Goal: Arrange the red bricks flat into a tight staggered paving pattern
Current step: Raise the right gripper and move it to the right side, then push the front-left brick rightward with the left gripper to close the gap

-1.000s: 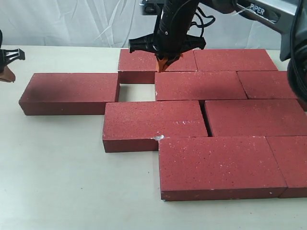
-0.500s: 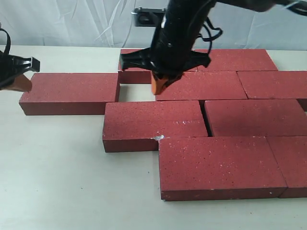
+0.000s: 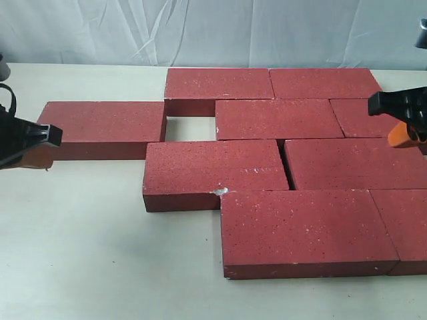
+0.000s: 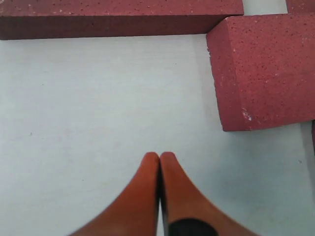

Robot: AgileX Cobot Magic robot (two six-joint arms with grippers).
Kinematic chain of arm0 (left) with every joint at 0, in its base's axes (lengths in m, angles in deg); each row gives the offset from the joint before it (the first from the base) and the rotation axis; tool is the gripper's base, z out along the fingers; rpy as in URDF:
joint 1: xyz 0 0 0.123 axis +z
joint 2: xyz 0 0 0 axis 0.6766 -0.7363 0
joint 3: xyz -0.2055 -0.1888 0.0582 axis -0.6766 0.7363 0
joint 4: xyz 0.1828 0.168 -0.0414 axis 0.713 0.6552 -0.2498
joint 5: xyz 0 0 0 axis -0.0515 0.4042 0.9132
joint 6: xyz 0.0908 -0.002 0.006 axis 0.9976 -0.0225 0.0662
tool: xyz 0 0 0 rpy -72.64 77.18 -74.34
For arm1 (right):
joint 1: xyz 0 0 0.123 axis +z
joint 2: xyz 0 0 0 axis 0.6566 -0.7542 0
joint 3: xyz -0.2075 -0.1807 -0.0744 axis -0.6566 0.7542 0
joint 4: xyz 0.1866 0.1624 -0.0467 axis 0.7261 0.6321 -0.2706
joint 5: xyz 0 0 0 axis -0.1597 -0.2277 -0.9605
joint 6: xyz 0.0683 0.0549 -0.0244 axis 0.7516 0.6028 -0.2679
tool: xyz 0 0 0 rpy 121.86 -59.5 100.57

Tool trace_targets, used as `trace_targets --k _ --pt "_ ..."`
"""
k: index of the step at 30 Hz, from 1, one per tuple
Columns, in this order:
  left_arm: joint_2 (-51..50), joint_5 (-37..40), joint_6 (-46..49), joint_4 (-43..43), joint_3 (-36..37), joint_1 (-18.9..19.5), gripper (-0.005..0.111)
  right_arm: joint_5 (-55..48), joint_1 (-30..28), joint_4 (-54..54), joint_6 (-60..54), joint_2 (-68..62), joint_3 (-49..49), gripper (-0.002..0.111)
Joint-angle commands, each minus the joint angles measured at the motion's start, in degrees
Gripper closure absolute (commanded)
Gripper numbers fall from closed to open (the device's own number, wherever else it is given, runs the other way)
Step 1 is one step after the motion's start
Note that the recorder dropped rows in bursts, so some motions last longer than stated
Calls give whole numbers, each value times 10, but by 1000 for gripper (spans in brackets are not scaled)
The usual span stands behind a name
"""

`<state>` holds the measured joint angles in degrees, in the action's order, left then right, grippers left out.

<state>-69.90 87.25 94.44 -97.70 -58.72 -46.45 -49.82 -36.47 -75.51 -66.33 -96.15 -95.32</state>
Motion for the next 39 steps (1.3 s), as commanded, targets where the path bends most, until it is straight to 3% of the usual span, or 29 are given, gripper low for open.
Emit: trace_targets --k 1,10,20,29,39 --pt "5 -30 -27 -3 2 -29 107 49 -6 3 -7 9 24 109" --pt "-48 -107 -42 -4 2 -80 107 79 -6 43 -15 9 27 109" --pt "-153 -133 -43 -28 2 -92 107 88 -6 44 -15 9 27 109" --pt "-222 -228 -43 -77 2 -147 107 87 -6 44 -15 9 27 109" --pt "-268 -235 -43 -82 -45 -192 107 86 -6 51 -18 9 27 109"
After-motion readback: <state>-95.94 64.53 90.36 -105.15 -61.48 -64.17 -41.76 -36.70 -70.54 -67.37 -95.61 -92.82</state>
